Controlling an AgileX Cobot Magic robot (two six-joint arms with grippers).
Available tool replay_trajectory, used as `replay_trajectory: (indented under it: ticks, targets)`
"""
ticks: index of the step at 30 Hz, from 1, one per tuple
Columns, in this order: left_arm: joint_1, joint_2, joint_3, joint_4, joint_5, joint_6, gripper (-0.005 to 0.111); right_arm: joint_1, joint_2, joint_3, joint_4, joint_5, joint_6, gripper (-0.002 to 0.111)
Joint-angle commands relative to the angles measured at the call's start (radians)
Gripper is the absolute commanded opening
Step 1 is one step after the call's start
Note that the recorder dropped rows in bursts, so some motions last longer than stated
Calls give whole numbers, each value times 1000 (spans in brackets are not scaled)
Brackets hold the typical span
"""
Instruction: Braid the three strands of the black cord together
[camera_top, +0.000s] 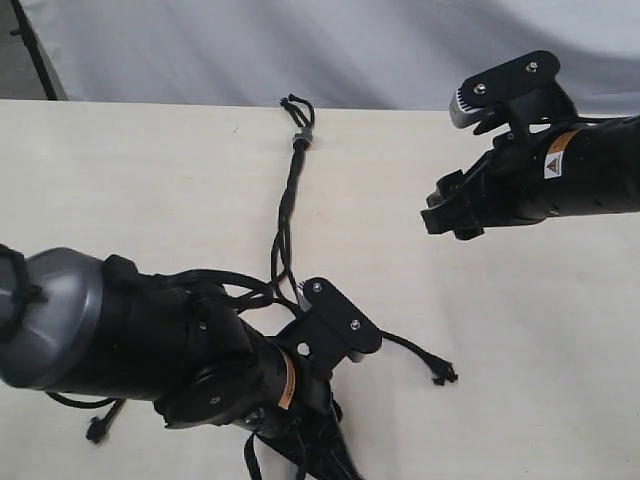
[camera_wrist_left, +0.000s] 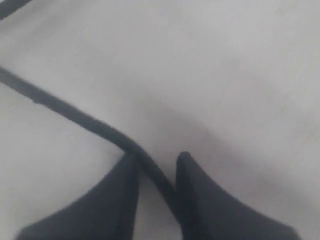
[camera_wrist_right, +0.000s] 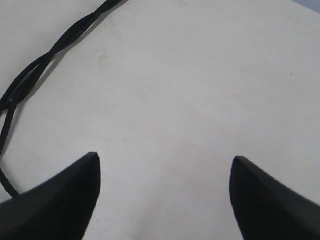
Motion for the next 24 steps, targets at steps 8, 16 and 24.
replay_trajectory:
  ticks: [8,16,24]
  targets:
    - [-2,-55,-29,108,230,-7,0,-4,-8,0,-7,-6,7,68]
    - [172,-209,-35,471,394,-88,0,-4,-8,0,-5,-4,14,68]
    - [460,-202,103,499,96,-84,0,-4,6,0,-5,-25,22,68]
